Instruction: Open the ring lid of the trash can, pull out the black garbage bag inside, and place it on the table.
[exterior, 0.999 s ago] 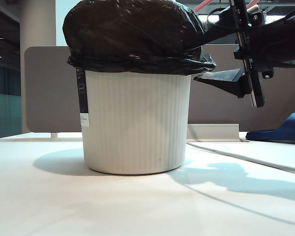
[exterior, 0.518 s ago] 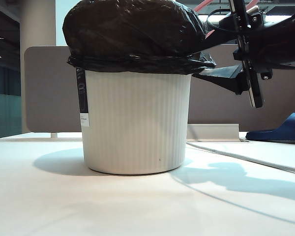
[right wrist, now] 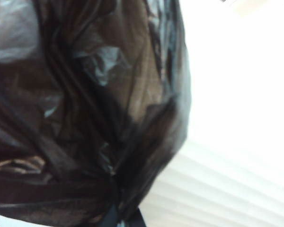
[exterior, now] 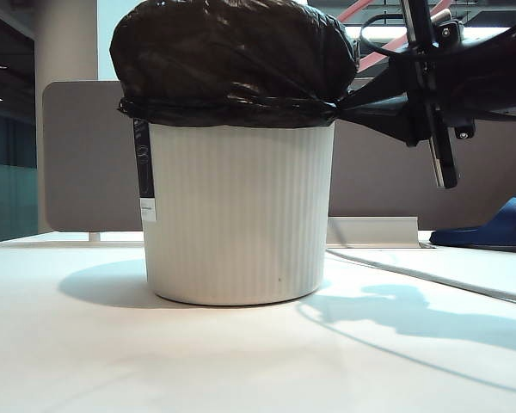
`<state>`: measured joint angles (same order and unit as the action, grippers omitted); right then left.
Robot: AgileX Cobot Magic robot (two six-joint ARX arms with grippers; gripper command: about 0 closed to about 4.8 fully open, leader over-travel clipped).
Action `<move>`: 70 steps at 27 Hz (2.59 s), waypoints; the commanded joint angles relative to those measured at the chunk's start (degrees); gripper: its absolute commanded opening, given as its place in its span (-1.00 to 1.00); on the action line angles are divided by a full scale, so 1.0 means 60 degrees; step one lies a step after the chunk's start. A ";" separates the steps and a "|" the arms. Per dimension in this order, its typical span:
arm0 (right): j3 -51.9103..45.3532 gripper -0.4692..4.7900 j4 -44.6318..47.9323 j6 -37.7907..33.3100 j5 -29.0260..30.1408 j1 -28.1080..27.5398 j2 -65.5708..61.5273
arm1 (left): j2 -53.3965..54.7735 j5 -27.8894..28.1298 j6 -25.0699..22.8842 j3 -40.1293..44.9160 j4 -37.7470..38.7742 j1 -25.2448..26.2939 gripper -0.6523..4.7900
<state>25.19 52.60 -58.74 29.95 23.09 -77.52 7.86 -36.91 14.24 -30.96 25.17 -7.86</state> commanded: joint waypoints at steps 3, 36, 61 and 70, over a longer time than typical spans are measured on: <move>0.0022 -0.84 0.0211 0.0000 0.0379 0.0000 0.0022 | -0.0004 -0.0058 -0.0011 0.0011 -0.0069 0.0000 0.26; 0.0025 -0.84 0.3876 -0.1723 0.1435 -0.0018 0.0073 | -0.0004 -0.0025 -0.0120 0.0240 -0.0091 0.0000 0.26; 0.0739 -0.84 0.4659 -0.2903 0.2320 -0.0051 0.0761 | -0.0004 0.0044 -0.0076 0.0240 -0.0095 0.0000 0.26; 0.2900 -0.84 0.3752 -0.3355 0.2969 -0.0044 0.0761 | -0.0004 0.0040 -0.0044 0.0240 -0.0095 0.0000 0.26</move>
<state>40.95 75.99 -78.48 46.85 22.79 -73.25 7.81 -36.64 13.85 -29.34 25.47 -7.86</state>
